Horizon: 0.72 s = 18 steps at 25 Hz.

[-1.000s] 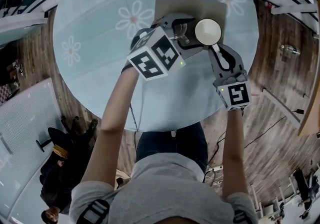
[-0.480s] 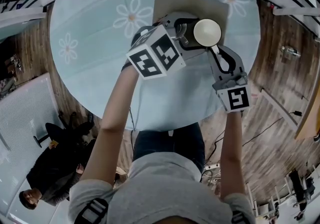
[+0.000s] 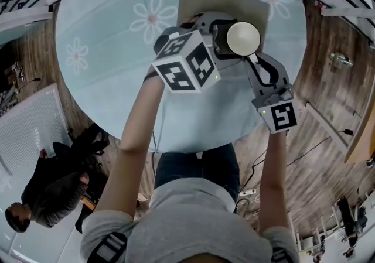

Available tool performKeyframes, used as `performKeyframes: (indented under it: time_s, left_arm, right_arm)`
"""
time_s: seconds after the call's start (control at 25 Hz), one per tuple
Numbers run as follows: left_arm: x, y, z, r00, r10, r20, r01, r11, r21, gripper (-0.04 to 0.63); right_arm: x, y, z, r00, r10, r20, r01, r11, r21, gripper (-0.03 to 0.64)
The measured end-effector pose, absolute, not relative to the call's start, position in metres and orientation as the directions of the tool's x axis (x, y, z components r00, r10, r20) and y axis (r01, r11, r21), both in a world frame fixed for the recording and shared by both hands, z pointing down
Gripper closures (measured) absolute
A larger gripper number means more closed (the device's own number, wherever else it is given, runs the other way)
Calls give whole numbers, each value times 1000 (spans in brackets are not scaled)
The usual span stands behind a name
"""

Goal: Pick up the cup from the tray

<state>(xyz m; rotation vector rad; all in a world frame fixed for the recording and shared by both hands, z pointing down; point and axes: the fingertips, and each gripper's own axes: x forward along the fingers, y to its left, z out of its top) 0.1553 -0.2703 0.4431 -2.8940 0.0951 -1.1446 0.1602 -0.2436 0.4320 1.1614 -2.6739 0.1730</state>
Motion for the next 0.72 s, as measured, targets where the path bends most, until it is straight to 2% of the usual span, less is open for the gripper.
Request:
performKeyframes:
  time_s: [0.72]
  left_arm:
    - [145,-264,408,747,-137,651,-103,-991,-91,244]
  right_arm:
    - [151,-238,400,-674,-710,205,-729,684,-23,561]
